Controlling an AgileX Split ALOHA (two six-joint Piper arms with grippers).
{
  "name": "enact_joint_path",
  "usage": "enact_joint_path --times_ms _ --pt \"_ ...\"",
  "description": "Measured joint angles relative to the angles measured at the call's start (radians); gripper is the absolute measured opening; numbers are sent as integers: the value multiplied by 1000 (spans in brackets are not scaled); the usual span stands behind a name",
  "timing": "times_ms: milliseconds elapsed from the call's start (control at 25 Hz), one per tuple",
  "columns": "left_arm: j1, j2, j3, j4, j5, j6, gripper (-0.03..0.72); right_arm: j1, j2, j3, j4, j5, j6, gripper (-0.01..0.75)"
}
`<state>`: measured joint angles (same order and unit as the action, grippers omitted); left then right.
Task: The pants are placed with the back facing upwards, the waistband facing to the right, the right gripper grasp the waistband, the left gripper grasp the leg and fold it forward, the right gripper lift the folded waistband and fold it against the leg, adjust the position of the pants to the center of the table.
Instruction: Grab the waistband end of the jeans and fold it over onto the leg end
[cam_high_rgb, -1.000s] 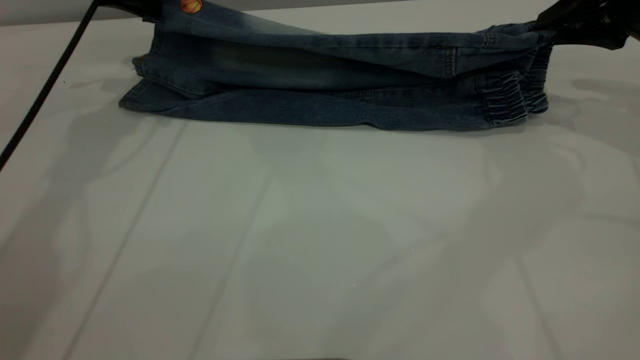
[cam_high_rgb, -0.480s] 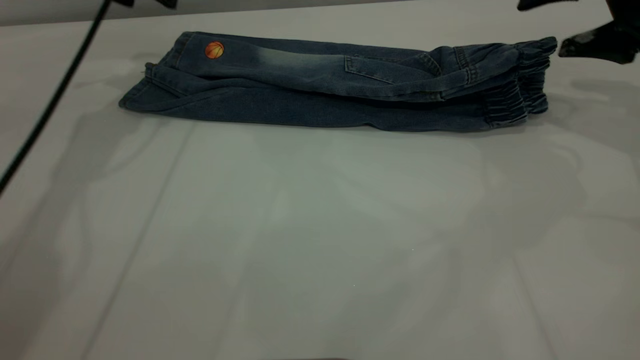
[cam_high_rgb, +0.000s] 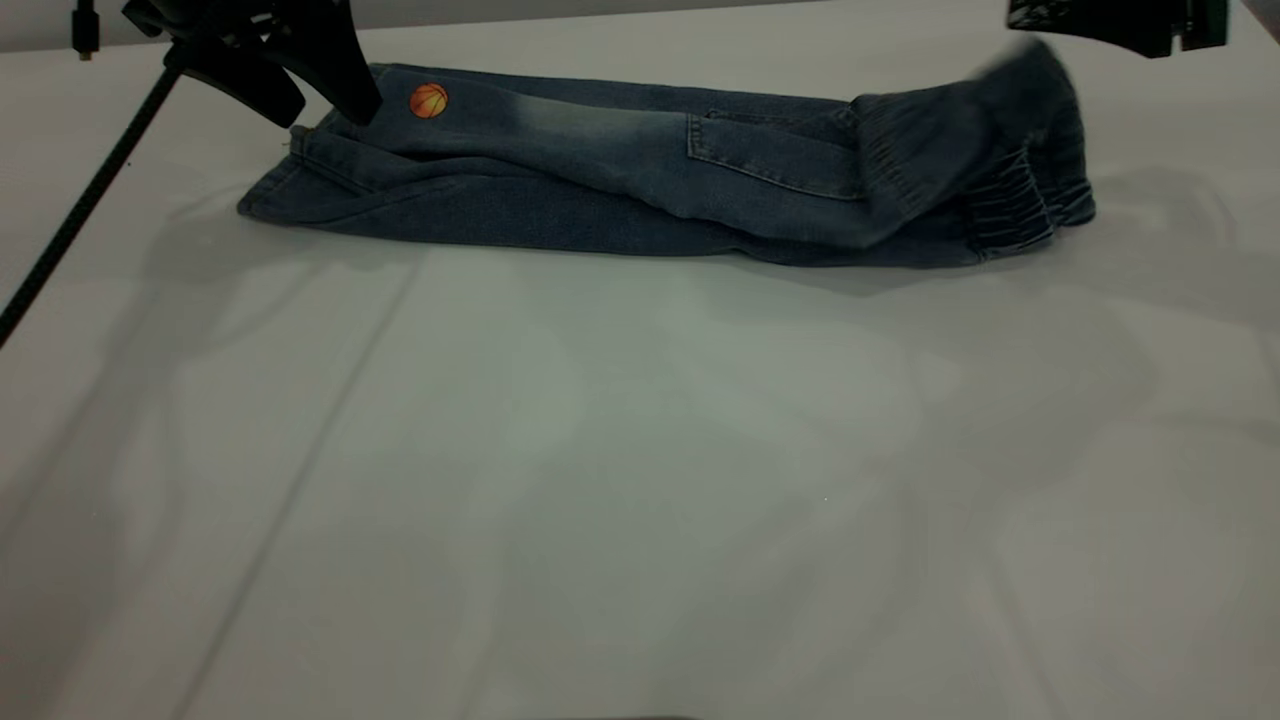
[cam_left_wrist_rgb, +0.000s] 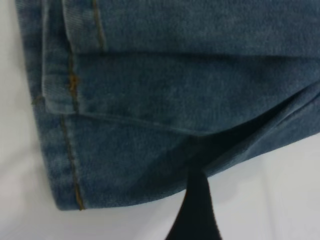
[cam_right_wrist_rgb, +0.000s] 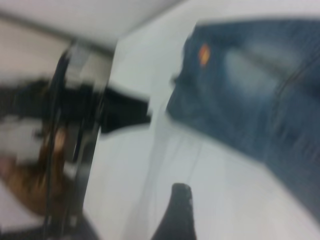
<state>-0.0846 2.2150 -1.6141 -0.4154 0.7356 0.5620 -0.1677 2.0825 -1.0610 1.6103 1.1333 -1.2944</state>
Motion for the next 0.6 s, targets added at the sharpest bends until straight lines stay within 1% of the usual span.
enact_joint_path --times_ms 160,280,440,520,600 --pt "-34 2 -1 -11 -25 4 550 48 0 -1 -125 -6 41 593" --pt "-84 2 -1 -13 -40 4 550 68 0 -1 -134 -53 66 593" --pt "-153 2 -1 -14 -63 4 550 98 0 -1 -196 -66 110 591" --pt "-180 3 -1 -14 -81 4 550 123 0 -1 -243 -98 132 591" --pt "-202 7 -1 -14 -99 4 550 138 0 -1 -271 -172 159 591"
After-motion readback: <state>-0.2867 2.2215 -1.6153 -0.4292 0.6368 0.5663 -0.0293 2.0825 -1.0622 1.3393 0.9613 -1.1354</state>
